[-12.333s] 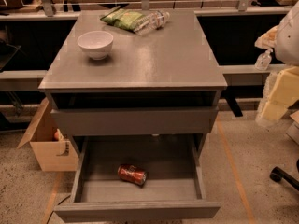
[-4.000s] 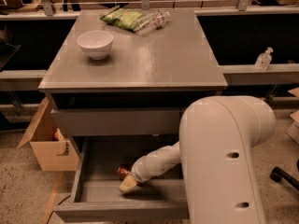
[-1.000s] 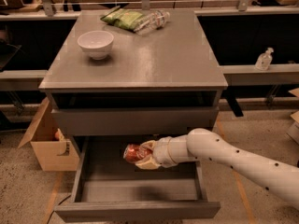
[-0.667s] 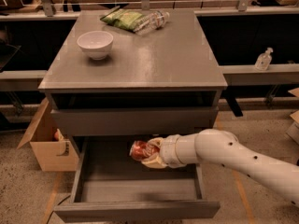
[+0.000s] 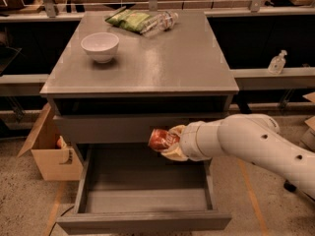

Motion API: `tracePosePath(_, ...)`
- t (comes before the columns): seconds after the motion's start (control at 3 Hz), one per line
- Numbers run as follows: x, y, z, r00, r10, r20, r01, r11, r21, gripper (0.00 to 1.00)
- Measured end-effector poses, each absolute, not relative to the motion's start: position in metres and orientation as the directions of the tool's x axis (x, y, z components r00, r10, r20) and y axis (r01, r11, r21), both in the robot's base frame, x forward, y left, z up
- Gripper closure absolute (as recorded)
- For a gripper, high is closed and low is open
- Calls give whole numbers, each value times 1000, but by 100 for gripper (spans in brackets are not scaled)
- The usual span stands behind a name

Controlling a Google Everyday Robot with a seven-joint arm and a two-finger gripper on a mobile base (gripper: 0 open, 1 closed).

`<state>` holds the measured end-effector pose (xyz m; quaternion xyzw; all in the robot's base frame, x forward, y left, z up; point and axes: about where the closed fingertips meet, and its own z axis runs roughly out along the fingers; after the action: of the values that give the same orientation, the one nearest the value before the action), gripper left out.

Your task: Pick coke can from middle drawer and place on counter

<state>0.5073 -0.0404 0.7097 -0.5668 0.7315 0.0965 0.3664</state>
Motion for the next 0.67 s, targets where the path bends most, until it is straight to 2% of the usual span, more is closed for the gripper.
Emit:
tracePosePath(0.33, 528, -52, 765, -111, -817, -566, -899, 325, -292, 100)
tracePosePath(0.67, 528, -51, 763, -110, -815, -569, -898, 327, -295, 100)
